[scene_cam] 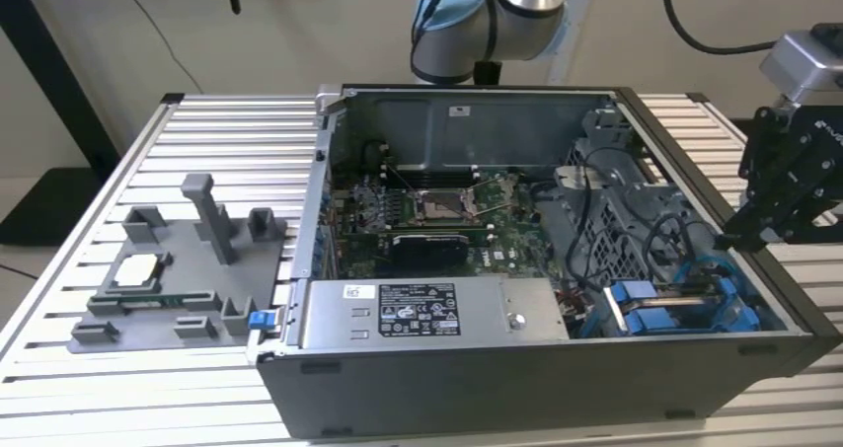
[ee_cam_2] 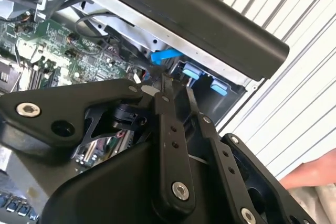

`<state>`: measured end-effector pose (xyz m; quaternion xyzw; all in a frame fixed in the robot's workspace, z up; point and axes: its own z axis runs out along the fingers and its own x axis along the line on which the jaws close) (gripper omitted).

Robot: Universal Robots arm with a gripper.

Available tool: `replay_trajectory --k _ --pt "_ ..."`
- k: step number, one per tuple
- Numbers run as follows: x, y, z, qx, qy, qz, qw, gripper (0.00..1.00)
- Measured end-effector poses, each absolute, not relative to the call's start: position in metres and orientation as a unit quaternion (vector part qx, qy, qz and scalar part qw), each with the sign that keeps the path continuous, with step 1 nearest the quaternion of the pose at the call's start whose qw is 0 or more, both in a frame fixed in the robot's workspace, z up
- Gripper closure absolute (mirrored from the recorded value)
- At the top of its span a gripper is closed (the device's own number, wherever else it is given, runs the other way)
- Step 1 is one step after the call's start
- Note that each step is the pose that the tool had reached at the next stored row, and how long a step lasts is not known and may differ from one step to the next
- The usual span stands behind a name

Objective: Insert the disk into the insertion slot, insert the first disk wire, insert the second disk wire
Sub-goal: 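Insert the second disk wire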

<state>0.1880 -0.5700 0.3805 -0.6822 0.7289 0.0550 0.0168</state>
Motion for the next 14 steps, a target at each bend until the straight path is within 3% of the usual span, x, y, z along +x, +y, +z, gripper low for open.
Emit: replay_trajectory --k 14 --pt "0.2 -0.564 0.377 -0.68 0.729 0.074 -0.005 0.0"
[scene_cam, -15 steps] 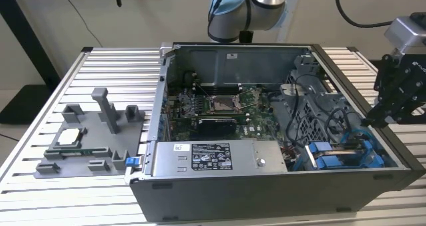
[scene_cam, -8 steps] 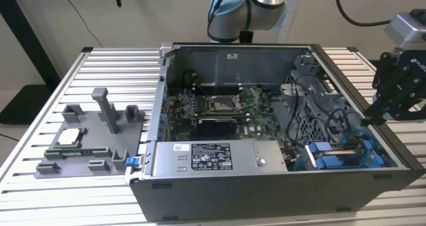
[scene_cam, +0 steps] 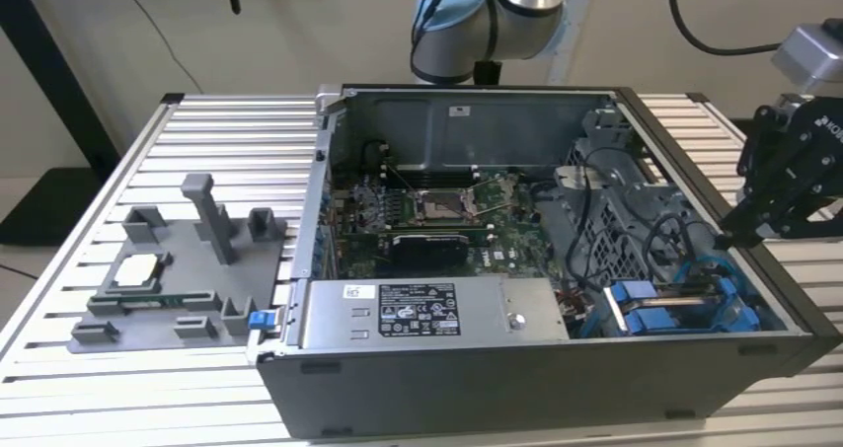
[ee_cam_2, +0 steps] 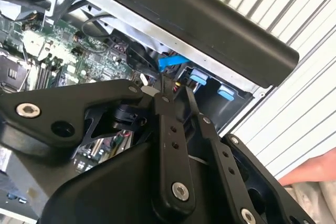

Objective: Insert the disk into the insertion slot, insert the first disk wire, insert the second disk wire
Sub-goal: 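Insert the second disk wire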

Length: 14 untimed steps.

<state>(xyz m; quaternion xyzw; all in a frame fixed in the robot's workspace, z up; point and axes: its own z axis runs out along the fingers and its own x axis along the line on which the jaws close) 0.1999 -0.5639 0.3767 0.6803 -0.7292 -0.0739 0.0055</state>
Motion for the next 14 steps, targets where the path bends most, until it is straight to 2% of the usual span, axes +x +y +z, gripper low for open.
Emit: replay_trajectory --k 5,14 --pt "0.2006 -0.5638 0.3739 0.68 -0.729 -0.078 0.01 0.0" --pt "0.2036 -0.5607 0.372 0.68 -0.729 -0.079 0.011 0.0"
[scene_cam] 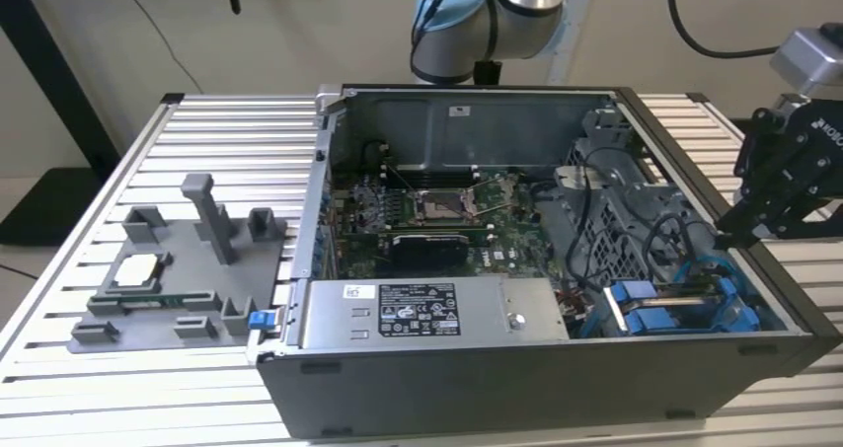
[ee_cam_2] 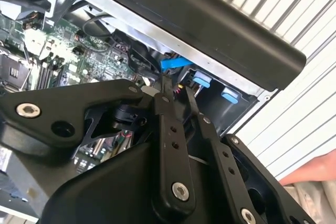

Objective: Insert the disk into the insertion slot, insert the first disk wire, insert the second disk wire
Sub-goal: 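Insert the second disk wire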

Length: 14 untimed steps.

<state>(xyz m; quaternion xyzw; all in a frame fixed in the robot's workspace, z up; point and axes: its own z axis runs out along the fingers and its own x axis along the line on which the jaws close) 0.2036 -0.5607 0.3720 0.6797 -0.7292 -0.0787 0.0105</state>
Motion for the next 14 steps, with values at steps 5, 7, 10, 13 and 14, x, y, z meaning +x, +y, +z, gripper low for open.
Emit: replay_trajectory --k 5,7,10,13,14 --pt "0.205 -0.5602 0.3696 0.679 -0.729 -0.08 0.012 0.0" --pt "0.2052 -0.5602 0.3684 0.679 -0.729 -0.081 0.013 0.0" --pt "0.2054 -0.5602 0.3667 0.679 -0.729 -0.083 0.015 0.0" --pt "0.2054 -0.5602 0.3653 0.679 -0.729 -0.085 0.018 0.0" --pt "0.2054 -0.5602 0.365 0.679 -0.729 -0.086 0.018 0.0"
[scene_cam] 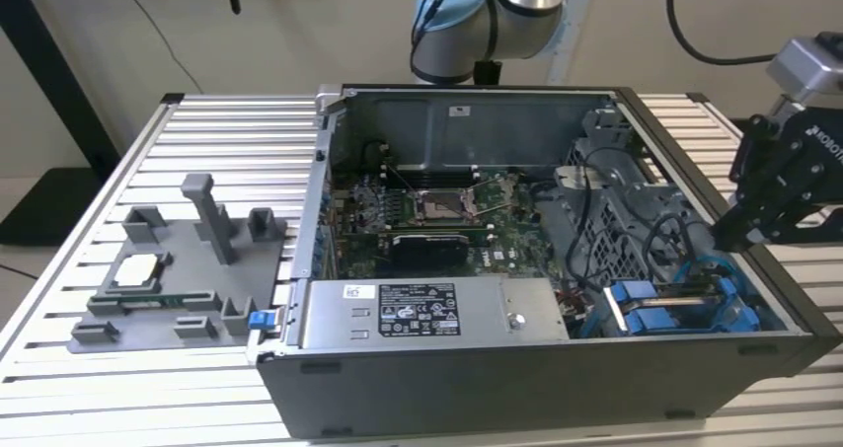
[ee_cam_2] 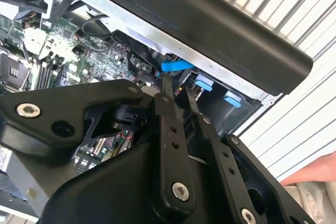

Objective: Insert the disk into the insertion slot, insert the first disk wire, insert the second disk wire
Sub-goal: 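Insert the second disk wire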

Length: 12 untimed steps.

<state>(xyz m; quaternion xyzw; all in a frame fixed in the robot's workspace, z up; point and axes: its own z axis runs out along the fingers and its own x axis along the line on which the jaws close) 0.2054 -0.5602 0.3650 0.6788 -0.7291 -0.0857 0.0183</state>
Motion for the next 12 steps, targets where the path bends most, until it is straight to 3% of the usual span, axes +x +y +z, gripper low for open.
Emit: replay_trajectory --k 2,3,12 --pt "0.2054 -0.5602 0.3645 0.679 -0.729 -0.087 0.02 0.0" --pt "0.2054 -0.5602 0.3642 0.679 -0.729 -0.087 0.02 1.0" --pt "0.2054 -0.5602 0.3633 0.678 -0.729 -0.09 0.023 1.0"
